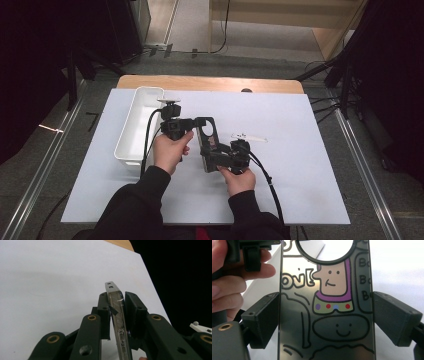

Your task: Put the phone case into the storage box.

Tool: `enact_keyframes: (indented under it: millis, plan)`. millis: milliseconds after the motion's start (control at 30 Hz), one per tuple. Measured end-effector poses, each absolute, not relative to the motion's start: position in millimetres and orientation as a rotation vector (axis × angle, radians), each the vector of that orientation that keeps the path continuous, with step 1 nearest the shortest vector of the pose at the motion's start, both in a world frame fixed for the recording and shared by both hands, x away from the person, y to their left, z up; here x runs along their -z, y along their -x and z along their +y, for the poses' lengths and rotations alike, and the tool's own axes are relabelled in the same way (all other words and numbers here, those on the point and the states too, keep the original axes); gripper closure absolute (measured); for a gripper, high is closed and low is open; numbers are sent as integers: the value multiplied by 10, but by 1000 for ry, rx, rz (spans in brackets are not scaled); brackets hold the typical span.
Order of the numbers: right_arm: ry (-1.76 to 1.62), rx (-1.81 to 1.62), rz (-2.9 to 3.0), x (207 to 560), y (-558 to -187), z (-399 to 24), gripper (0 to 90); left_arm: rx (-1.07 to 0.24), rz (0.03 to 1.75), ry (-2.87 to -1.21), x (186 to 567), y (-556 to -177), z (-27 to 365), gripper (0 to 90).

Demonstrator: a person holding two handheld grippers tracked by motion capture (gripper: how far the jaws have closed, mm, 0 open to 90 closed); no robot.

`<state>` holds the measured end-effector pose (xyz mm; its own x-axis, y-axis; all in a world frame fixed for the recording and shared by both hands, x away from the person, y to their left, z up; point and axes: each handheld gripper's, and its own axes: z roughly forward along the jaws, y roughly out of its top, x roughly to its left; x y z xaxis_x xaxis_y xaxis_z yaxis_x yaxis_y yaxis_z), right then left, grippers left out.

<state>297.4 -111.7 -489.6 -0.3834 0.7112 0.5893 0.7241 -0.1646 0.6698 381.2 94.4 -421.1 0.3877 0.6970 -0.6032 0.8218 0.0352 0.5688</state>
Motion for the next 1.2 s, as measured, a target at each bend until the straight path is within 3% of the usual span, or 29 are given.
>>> enact_keyframes:
  millis: [1200]
  plan:
    - [1706, 1621, -2028, 4901, -3007, -1075, 105, 195, 1295, -1690, 4149, -3783, 933, 793]
